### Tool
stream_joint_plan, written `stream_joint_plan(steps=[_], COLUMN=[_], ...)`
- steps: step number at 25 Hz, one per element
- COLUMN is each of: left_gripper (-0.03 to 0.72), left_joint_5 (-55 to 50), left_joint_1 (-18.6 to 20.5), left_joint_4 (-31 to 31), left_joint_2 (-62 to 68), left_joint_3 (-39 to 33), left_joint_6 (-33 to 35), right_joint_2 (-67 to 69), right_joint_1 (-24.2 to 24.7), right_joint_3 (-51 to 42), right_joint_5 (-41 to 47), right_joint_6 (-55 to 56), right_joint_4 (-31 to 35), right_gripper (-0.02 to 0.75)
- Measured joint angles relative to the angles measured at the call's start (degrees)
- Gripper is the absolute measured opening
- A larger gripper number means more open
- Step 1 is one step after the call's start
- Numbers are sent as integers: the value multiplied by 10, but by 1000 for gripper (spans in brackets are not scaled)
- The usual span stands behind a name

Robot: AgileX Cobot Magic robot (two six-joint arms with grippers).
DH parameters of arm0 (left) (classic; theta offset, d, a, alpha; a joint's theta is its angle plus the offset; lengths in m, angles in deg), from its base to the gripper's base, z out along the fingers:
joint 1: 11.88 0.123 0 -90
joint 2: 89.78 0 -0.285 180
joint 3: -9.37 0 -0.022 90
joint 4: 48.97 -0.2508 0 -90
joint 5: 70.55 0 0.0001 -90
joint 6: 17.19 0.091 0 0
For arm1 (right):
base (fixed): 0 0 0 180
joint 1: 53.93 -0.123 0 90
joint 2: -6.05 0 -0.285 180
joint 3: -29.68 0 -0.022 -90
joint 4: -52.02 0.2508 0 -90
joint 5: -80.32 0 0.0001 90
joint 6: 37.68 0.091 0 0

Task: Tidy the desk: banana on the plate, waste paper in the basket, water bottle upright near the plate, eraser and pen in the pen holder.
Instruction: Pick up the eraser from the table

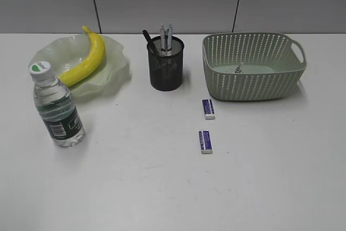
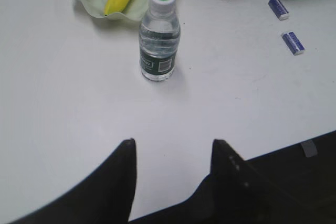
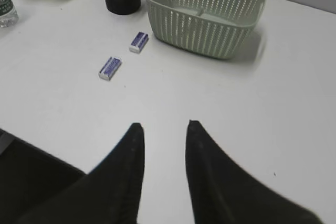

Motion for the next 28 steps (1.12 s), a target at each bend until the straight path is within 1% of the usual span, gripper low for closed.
stream_joint_plan(steps=[3,5,9,13,14,18,21,23,25,28], left_gripper=[347,347,347,328,322,304,300,300,300,300], left_joint_5=[24,44,60,65,66,67,67,67,67,68], left_joint_1=[0,0,0,0,0,0,0,0,0,0], left_joint_4=[1,12,35,40,43,45,45,45,45,45], left_joint_2=[-99,-156,-223,-233,-233,-233,-233,-233,-233,-233], left_joint_3=[-74,-110,-131,-133,-133,-133,-133,-133,-133,-133], left_joint_6=[1,6,43,59,64,81,85,85,85,86], right_joint_2=[96,183,380,589,632,813,917,974,1013,1056], right_joint_1=[0,0,0,0,0,0,-2,-9,-21,-33], right_joint_3=[16,31,88,181,211,326,391,413,420,420], right_joint_5=[-80,-131,-194,-198,-194,-175,-176,-183,-194,-214], right_joint_6=[0,-1,-1,5,19,91,113,130,168,232], right_joint_4=[10,11,11,18,21,29,53,61,54,24], right_gripper=[232,234,239,275,293,405,440,447,449,449])
